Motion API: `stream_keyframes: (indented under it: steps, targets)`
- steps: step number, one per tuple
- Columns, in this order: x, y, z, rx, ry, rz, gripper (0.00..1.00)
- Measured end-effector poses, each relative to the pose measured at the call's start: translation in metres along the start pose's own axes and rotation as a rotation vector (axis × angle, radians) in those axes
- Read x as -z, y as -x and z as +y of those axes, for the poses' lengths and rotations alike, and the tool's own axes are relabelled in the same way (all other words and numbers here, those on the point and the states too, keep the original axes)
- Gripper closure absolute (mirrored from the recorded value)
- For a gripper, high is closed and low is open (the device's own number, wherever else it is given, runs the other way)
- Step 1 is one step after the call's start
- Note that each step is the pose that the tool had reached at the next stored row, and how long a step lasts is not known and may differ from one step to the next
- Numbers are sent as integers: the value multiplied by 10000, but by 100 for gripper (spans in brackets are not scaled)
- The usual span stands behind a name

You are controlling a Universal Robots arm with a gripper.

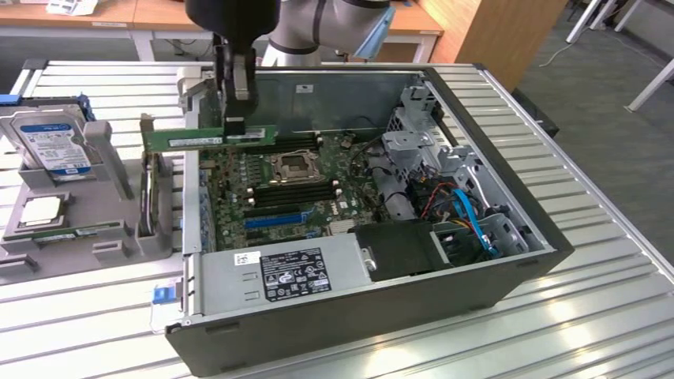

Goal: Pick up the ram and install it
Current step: 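Pick up the ram and move it above insertion slot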

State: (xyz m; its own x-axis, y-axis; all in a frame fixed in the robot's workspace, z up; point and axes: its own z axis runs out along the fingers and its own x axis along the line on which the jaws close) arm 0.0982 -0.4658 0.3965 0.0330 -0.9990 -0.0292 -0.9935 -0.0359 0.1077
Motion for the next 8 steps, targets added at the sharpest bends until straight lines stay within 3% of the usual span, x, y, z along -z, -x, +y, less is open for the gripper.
stream_keyframes:
  steps: [8]
  targets:
    - [1,0,-10,-1,2,0,88]
